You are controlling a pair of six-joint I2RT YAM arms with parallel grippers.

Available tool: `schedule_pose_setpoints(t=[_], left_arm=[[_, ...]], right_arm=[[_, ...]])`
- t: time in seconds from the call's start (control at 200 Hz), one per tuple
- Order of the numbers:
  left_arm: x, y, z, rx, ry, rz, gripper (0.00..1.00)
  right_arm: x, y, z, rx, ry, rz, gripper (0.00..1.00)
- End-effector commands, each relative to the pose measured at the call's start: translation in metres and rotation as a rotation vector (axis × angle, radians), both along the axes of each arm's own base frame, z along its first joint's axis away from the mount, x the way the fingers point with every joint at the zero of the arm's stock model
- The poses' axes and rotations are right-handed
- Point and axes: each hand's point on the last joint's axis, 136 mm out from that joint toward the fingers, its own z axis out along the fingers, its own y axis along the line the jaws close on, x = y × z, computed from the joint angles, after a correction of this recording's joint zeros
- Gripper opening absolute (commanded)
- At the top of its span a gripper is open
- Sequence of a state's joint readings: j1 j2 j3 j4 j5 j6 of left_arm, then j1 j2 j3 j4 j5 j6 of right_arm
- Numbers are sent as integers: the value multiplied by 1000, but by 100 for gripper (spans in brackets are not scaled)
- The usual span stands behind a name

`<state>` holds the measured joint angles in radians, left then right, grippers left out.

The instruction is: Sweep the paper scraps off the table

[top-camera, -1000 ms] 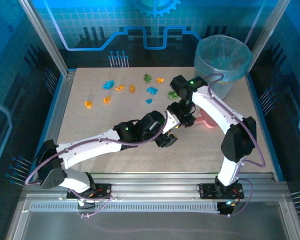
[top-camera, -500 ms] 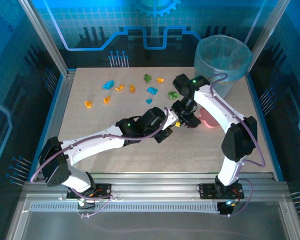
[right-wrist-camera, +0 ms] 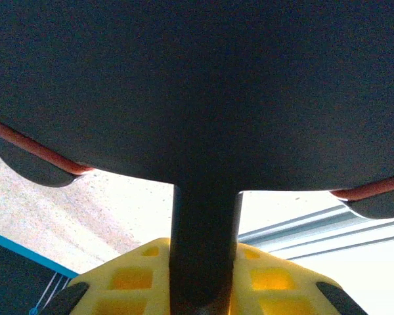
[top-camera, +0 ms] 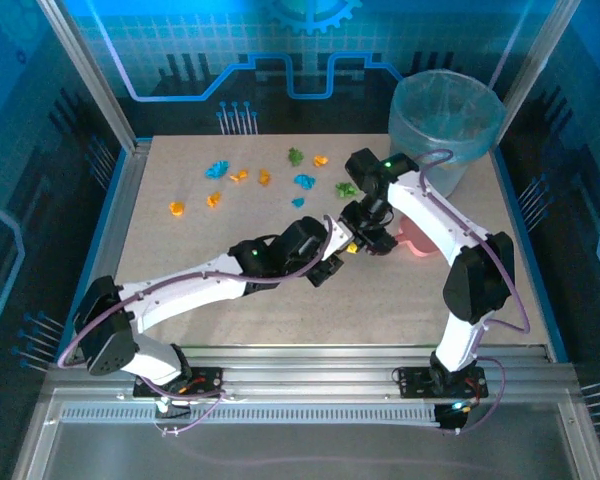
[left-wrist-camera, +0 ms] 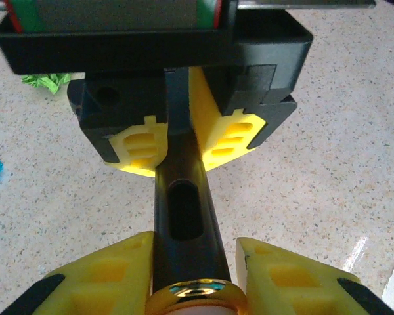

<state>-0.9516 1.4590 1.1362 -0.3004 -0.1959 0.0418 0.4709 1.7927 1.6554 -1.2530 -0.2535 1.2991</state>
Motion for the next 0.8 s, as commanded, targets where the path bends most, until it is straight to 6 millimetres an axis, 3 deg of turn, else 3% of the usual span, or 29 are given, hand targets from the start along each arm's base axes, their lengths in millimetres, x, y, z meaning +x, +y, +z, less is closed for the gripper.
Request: schedule_pose_setpoints(t=[0.0, 0.115, 0.23, 0.365, 0.47, 0.54, 0.64, 0.72, 0.795], left_arm=[[2, 4, 26, -119, -36, 30, 0], [-1, 11, 29, -150, -42, 57, 0], [-1, 23, 29, -165, -46, 105, 0], [1, 43, 30, -190, -34, 186, 0], [1, 57, 32, -208, -14, 245, 0], [2, 69, 35, -229, 1, 311, 0], [6, 94, 38, -284, 64, 445, 0], [8, 116, 34, -353, 158, 568, 0], [5, 133, 30, -402, 237, 662, 0]], right_arm=[[-7, 9, 18, 81, -71, 72, 47], [-5, 9, 23, 105, -115, 62, 71], [-3, 8, 33, 122, -161, 66, 82], [-2, 8, 45, 178, -247, 67, 89], [3, 1, 66, 232, -406, 88, 90], [4, -16, 87, 201, -558, 102, 92], [-6, -56, 108, 89, -743, 56, 99], [-20, -90, 111, -3, -805, -11, 98], [-39, -120, 100, -110, -774, -70, 97]])
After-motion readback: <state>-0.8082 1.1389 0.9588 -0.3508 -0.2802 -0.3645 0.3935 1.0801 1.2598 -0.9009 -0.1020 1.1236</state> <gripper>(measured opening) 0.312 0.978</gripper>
